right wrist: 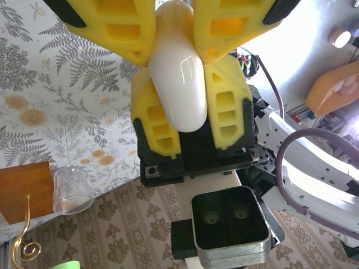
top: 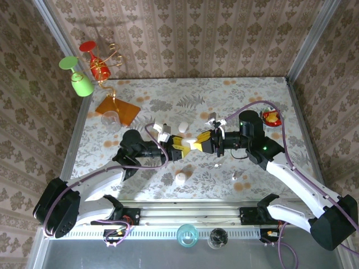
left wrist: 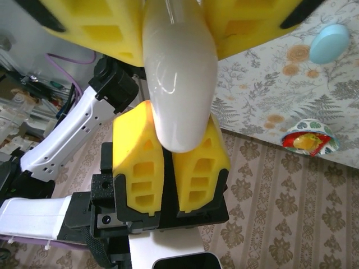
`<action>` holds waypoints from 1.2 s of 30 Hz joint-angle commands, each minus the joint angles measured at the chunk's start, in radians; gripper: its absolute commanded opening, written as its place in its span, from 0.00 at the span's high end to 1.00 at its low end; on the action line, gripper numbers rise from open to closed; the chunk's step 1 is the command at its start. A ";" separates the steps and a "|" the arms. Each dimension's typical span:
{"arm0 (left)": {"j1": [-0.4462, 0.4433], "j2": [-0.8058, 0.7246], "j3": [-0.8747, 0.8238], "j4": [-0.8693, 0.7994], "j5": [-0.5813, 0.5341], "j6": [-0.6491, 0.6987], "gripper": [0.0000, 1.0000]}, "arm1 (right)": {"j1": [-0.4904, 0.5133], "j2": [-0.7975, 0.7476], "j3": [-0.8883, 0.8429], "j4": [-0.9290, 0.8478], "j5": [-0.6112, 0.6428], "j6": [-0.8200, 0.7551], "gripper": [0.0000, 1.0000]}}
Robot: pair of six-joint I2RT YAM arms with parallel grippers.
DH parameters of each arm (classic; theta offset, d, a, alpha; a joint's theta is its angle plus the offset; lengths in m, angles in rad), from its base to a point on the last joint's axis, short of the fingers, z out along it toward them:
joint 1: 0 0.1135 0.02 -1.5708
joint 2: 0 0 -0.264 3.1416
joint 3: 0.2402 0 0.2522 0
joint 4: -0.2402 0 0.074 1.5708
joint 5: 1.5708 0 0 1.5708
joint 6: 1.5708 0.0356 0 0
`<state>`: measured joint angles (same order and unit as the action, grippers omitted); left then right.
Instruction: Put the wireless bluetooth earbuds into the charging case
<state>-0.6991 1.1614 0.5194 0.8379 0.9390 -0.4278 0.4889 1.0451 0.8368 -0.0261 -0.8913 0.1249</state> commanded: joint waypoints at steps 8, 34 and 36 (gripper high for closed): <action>0.007 -0.002 0.006 0.055 0.036 0.054 0.92 | 0.010 0.013 0.072 -0.023 0.181 0.074 0.52; 0.052 -0.143 -0.067 -0.250 -0.132 0.465 0.92 | -0.131 -0.012 -0.005 -0.503 0.692 0.338 0.32; 0.053 -0.134 -0.065 -0.244 -0.124 0.465 0.92 | -0.129 0.038 -0.011 -0.552 0.686 0.326 0.32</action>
<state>-0.6518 1.0275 0.4496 0.6048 0.8036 -0.0006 0.3576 1.0332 0.8421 -0.4183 -0.2634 0.4511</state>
